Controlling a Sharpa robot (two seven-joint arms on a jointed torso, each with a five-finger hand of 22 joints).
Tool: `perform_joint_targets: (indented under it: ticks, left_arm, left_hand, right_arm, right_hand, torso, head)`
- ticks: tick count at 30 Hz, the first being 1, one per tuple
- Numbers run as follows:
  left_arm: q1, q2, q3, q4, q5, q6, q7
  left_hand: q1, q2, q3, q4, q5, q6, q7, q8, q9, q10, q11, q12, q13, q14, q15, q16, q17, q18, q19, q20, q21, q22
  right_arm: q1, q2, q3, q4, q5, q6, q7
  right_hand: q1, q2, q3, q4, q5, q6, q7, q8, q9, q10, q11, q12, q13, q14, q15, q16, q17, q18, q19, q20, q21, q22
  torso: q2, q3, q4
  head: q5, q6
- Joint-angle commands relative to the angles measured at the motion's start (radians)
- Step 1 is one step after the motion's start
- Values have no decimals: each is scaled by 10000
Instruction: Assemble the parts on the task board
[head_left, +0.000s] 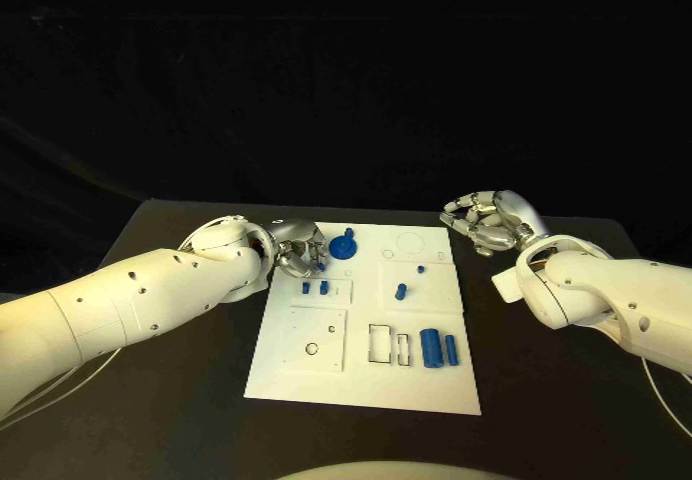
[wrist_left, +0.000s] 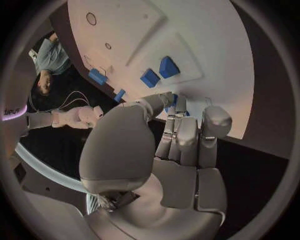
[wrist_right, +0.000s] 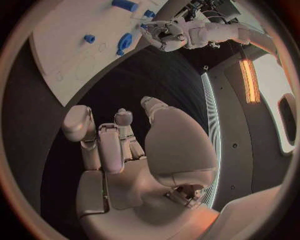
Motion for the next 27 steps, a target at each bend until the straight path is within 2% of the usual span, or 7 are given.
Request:
perform_joint_targets:
  ticks: [1, 9, 16, 27]
  left_arm:
    - [-14, 22, -16, 3, 35, 243, -83]
    - [-14, 15, -18, -9, 37, 255, -108]
    - [-14, 7, -18, -15, 59, 160, -108]
    - [-14, -12, -18, -15, 69, -15, -111]
  left_hand:
    - [-109, 14, -71, 6, -13, 92, 6, -38, 13, 64, 18, -72, -15, -65, -17, -23, 40, -126, -49, -36, -48, -2]
    - [-178, -39, -147, -9, 5, -3, 37, -167, -21, -40, 61, -232, -40, -119, 13, -36, 21, -100, -146, -40, -156, -173]
    - [-278, -162, -149, -16, 33, -418, 146, -607, -164, -302, 174, -585, -129, -219, 103, -70, -163, -75, -242, 8, -264, -334]
    - [-267, -234, -136, -67, 41, -422, 210, -733, -190, -514, 273, -759, -175, -322, 182, -133, -399, -42, -340, 49, -375, -518]
  right_arm:
    - [-10, 11, 1, -3, -44, 42, 86]
    - [-16, 10, 1, -9, -44, 42, 84]
    - [-19, 10, 1, -15, -44, 39, 84]
    - [-24, 11, 1, -21, -44, 35, 82]
  right_hand:
    - [62, 71, -46, -10, 34, -22, -36, 23, 10, 0, -44, -61, -10, 77, 13, -31, -12, 151, -32, -10, -20, -8]
    - [62, 71, -46, -10, 34, -22, -36, 23, 10, 0, -44, -61, -10, 77, 13, -31, -12, 151, -32, -10, -20, -8]
    - [65, 79, -56, -11, 35, -29, -38, 34, 10, -12, -46, -77, -45, 74, 10, -44, -31, 157, -43, -14, -52, -28]
    - [65, 79, -60, -10, 35, -33, -38, 35, 9, -32, -46, -93, -74, 71, 10, -51, -43, 160, -50, -15, -69, -40]
  torso:
    - [-2, 2, 4]
    - [-6, -5, 1]
    - [-8, -6, 1]
    - [-3, -8, 0]
  head:
    - [5, -4]
    - [7, -2]
    - [5, 1]
    - [2, 2]
